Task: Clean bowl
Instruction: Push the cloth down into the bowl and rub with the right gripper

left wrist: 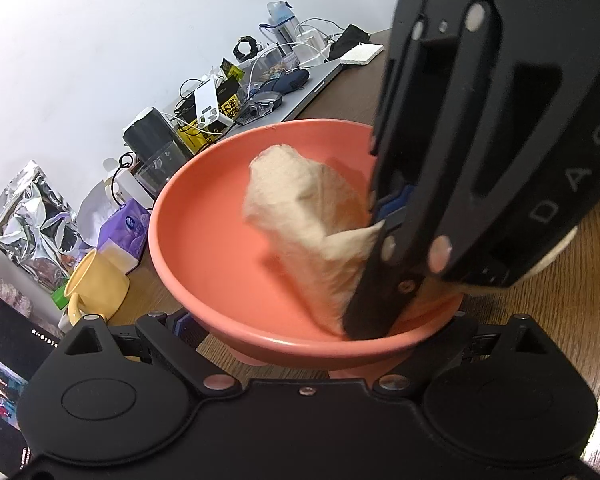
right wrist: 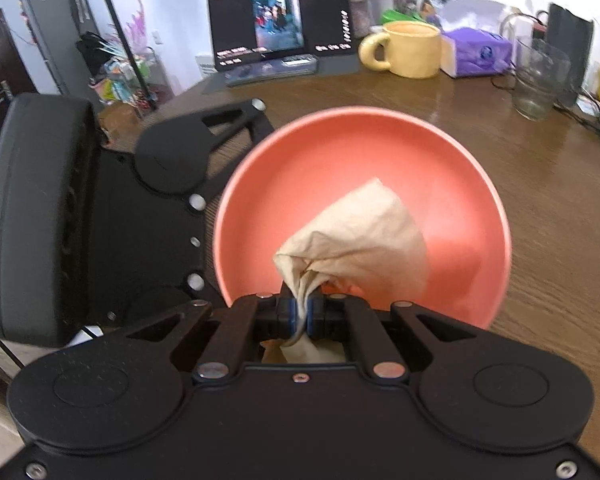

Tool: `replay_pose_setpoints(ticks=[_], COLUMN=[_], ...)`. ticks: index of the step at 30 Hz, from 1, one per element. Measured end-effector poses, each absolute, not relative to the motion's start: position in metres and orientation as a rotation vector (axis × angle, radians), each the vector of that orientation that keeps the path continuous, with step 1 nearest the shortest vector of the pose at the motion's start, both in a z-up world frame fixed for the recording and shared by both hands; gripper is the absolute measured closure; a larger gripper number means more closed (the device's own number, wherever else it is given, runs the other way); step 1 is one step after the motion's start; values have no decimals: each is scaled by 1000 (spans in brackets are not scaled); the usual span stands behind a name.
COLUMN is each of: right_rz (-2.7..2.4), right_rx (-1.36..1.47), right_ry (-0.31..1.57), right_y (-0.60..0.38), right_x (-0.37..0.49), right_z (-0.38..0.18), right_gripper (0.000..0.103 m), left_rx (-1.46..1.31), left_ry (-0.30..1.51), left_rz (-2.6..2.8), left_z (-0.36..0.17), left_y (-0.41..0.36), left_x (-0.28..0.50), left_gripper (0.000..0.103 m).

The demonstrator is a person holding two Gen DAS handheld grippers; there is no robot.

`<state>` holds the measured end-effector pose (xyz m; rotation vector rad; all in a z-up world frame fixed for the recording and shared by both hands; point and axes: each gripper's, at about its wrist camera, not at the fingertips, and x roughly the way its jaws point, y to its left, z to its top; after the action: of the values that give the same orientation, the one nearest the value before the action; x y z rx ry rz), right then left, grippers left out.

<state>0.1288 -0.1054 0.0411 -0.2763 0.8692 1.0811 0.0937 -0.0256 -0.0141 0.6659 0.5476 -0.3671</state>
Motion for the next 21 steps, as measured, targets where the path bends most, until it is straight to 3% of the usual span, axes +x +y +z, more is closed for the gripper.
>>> replay_pose_setpoints(ticks=[21], right_rz=[1067], right_rx=[-180], right_ry=[760], right_y=[-94], right_x=[155], right_z=[55], right_gripper=[98], left_rx=[669], left_ry=[541], left_rz=[-370], left_z=[-13], left_y=[-19], left_x=[100], left_gripper=[8])
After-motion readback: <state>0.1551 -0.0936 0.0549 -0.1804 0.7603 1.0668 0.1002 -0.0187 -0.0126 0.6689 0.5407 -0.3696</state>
